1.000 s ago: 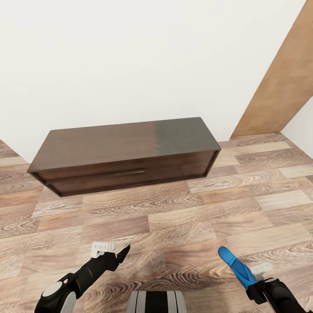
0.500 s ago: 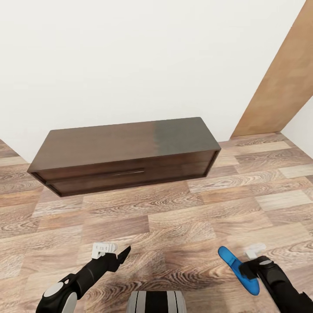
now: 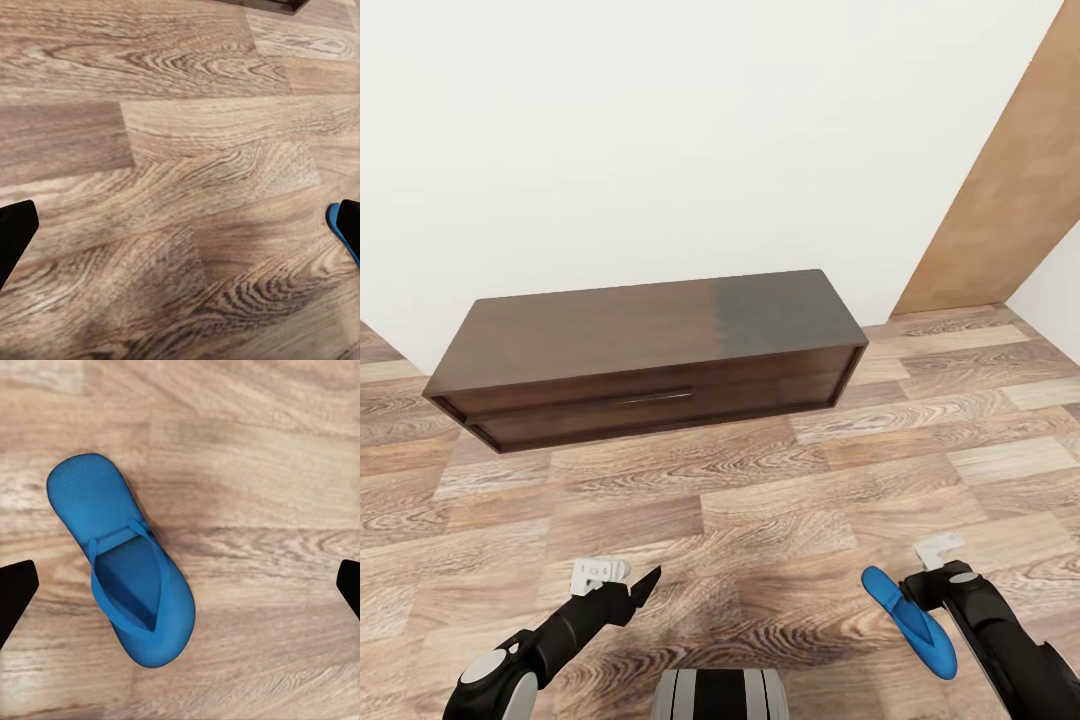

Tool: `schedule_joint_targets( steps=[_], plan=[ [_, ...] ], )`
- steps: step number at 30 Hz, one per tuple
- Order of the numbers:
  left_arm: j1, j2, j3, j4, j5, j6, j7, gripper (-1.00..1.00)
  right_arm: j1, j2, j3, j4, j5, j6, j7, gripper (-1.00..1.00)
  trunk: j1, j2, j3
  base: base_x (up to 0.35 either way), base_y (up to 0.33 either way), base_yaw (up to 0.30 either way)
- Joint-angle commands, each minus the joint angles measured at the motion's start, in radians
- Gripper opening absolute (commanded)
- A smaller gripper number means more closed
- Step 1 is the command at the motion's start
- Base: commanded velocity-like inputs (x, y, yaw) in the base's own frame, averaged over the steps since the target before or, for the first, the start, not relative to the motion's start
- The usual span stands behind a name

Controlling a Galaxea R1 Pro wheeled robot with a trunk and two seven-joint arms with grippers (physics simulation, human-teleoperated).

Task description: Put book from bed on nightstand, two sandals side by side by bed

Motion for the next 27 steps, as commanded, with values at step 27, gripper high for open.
schedule_joint_targets(
  steps=[27],
  plan=[
    [0.0,0.0,0.001,-0.001,0.009,0.009,0.0,1.0,-0.001,-0.002,0.002,0.011,0.002,0.003,0.005,1.0,0.01,-0.005,-0.086,0.0,0.0,0.0]
  ],
)
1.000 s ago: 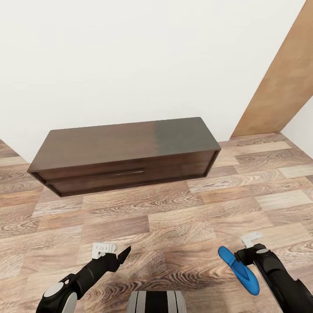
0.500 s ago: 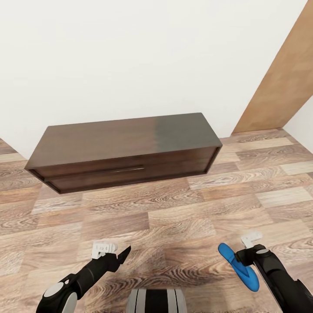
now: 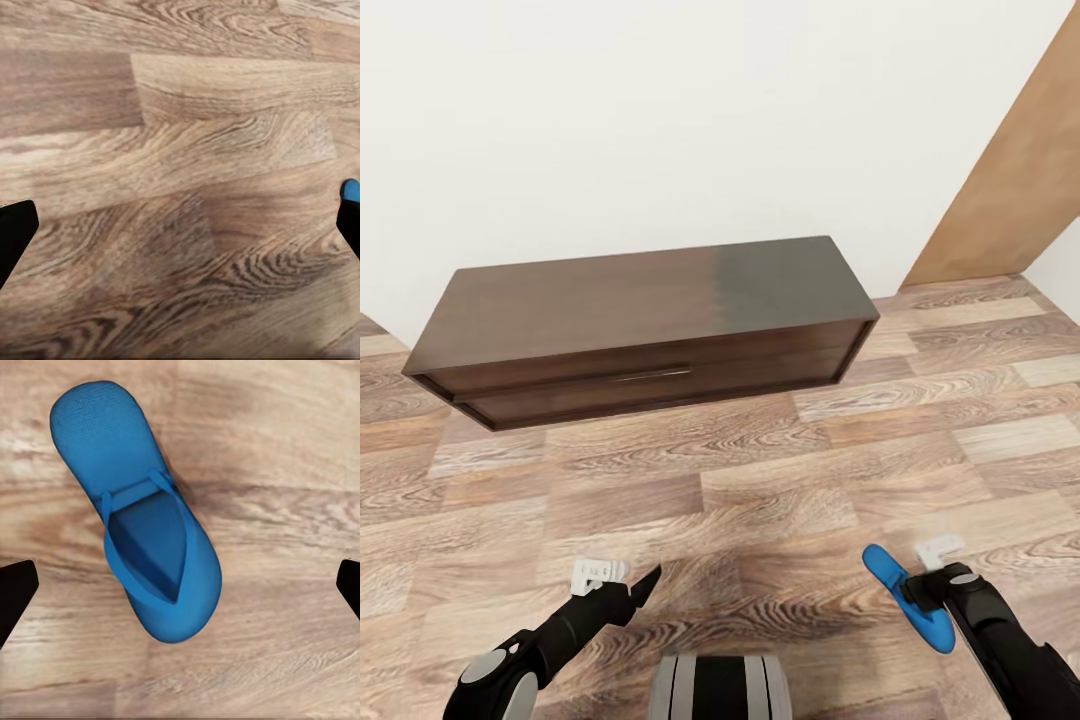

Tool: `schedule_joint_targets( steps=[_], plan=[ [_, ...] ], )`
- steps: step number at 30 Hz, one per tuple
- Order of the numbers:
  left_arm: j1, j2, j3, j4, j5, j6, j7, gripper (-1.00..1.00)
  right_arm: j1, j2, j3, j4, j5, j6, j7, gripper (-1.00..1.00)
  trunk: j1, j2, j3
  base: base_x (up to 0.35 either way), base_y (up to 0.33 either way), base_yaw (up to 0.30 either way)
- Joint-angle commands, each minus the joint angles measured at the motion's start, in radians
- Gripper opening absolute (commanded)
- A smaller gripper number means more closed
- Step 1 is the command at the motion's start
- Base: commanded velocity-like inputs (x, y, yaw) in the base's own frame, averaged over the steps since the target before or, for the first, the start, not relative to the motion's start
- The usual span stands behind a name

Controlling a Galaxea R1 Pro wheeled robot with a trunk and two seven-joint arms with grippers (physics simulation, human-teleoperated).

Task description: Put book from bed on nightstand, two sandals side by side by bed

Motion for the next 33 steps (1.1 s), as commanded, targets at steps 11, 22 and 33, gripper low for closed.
schedule_joint_targets(
  steps=[11,22,33],
  plan=[
    [0.0,-0.002,0.001,-0.001,0.011,0.009,0.0,1.0,0.0,-0.001,0.002,0.012,0.015,0.004,0.007,1.0,0.002,-0.002,-0.024,0.0,0.0,0.0],
    [0.0,-0.001,0.0,-0.001,0.011,0.01,0.0,1.0,0.0,-0.001,0.002,0.013,0.017,0.004,0.007,1.0,0.002,-0.002,-0.024,0.0,-0.075,0.0],
    [0.0,-0.001,-0.001,-0.001,0.011,0.01,0.0,1.0,0.0,-0.001,0.003,0.01,0.02,0.004,0.007,1.0,0.002,-0.002,-0.024,0.0,-0.013,0.0]
  ],
)
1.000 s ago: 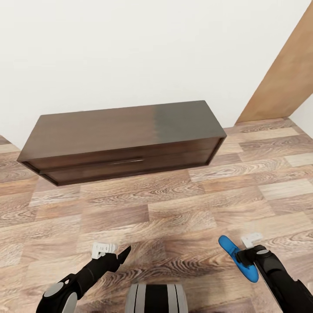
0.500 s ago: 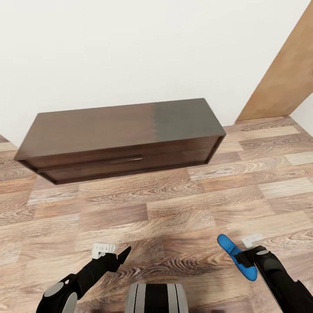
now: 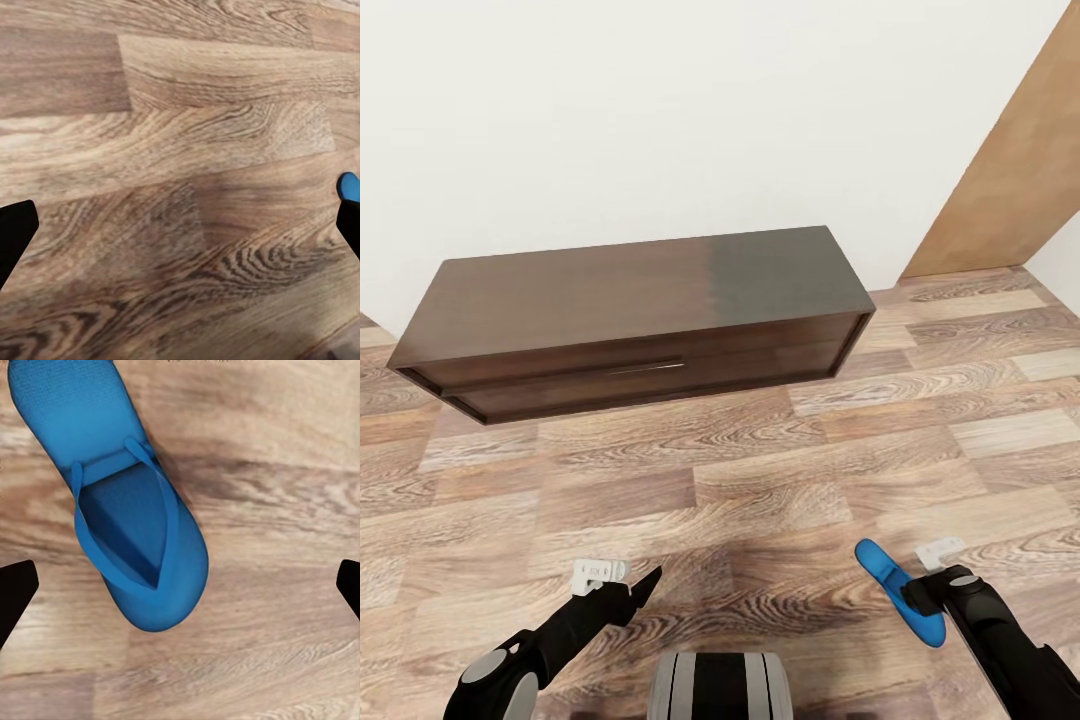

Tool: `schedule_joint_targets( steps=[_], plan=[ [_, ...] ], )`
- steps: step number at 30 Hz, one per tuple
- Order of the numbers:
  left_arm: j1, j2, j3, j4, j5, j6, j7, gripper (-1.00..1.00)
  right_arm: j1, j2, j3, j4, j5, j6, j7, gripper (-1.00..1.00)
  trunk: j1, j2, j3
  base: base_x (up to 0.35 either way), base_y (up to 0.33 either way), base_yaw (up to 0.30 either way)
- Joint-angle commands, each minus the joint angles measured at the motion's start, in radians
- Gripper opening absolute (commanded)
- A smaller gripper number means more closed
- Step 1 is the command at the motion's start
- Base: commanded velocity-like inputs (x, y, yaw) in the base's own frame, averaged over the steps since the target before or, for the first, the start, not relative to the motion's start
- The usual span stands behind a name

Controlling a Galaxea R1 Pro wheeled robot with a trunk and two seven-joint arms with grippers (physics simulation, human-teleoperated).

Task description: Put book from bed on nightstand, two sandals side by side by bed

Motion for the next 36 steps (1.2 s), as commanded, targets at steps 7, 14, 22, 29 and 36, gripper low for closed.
schedule_joint_targets(
  steps=[7,14,22,29,36],
  plan=[
    [0.0,0.0,0.002,-0.001,0.009,0.009,0.0,1.0,0.0,-0.001,0.004,-0.002,0.011,0.002,0.007,1.0,0.0,0.0,-0.001,0.0,0.0,0.0],
    [0.0,0.0,0.002,-0.001,0.009,0.009,0.0,1.0,0.0,-0.001,0.004,-0.003,0.011,-0.003,0.007,1.0,0.0,0.0,-0.001,0.0,0.0,0.016],
    [0.0,0.0,0.002,-0.001,0.009,0.009,0.0,1.0,0.0,-0.001,0.005,-0.002,0.011,-0.013,0.007,1.0,0.0,0.0,-0.005,0.0,0.0,0.081],
    [0.0,0.0,0.002,-0.001,0.009,0.009,0.0,1.0,0.0,-0.001,0.004,-0.002,0.011,-0.025,0.008,1.0,0.0,0.0,-0.005,0.0,0.0,0.16],
    [0.0,0.0,0.002,-0.001,0.009,0.009,0.0,1.0,0.0,-0.001,0.004,-0.002,0.011,-0.027,0.007,1.0,0.0,0.0,-0.005,-0.005,0.0,0.229]
  ],
)
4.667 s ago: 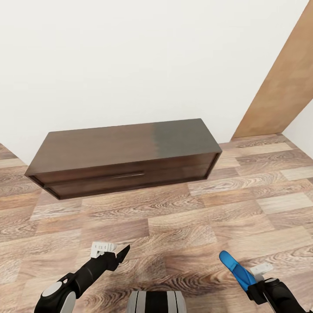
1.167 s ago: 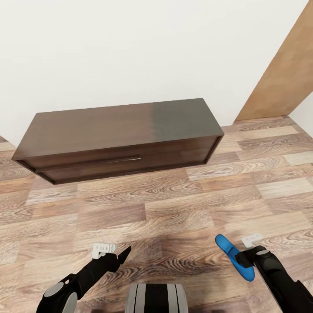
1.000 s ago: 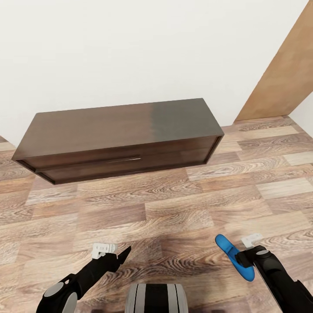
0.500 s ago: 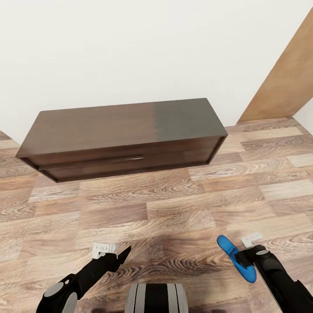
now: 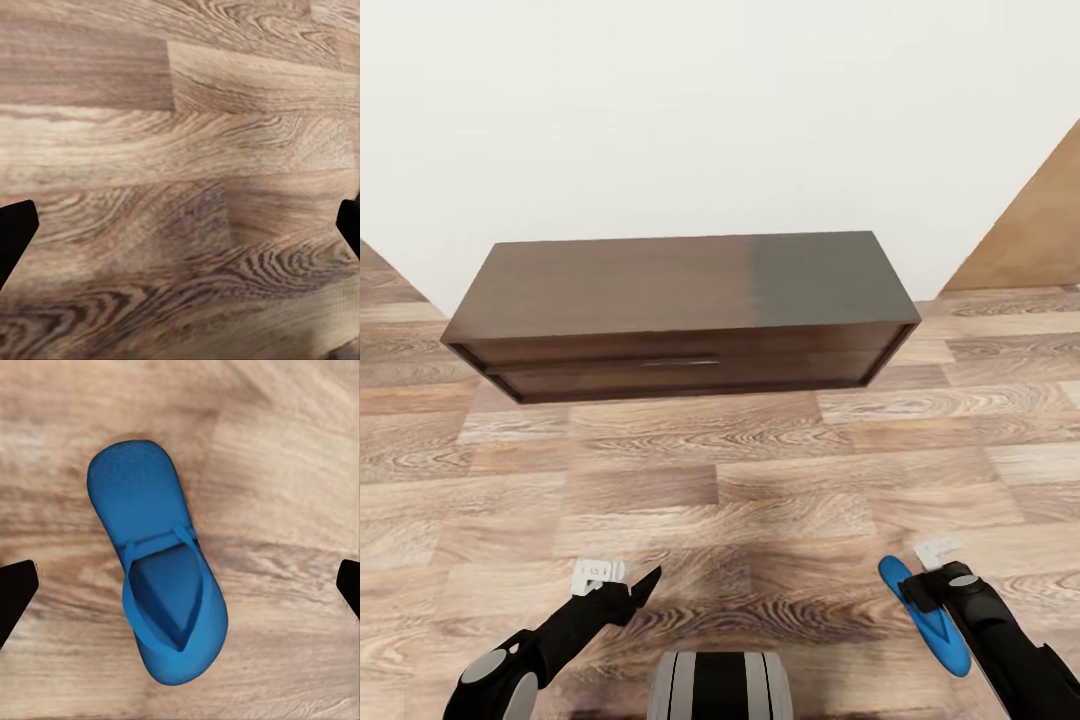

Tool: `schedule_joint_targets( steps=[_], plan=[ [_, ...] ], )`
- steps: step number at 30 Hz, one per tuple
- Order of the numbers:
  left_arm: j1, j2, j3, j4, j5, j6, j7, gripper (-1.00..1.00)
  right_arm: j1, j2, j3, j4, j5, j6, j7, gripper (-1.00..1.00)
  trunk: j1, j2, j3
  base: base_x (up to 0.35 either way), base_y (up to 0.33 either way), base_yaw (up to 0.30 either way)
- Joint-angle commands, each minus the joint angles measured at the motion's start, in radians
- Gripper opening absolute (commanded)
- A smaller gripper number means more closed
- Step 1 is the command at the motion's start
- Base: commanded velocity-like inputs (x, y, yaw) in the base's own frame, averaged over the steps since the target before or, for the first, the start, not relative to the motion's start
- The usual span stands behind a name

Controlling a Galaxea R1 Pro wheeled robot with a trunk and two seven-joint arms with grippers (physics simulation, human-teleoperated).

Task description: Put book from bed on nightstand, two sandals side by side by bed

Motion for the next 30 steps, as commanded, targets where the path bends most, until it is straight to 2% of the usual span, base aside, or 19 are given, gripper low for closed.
schedule_joint_targets(
  steps=[1,11,30],
  plan=[
    [0.0,-0.001,0.001,-0.001,0.009,0.009,0.0,1.0,0.0,-0.001,0.002,-0.002,0.011,0.005,0.007,1.0,0.0,0.0,-0.001,-0.079,0.0,0.103],
    [0.0,-0.001,0.0,-0.001,0.009,0.009,0.001,1.0,0.0,-0.001,0.002,-0.002,0.011,0.004,0.007,1.0,0.0,0.0,-0.001,-0.226,0.0,0.02],
    [0.0,-0.001,0.0,0.019,0.008,0.007,0.006,1.0,0.0,-0.001,0.002,0.0,0.011,0.003,0.006,1.0,0.0,0.0,-0.001,0.05,-0.047,0.0]
  ],
)
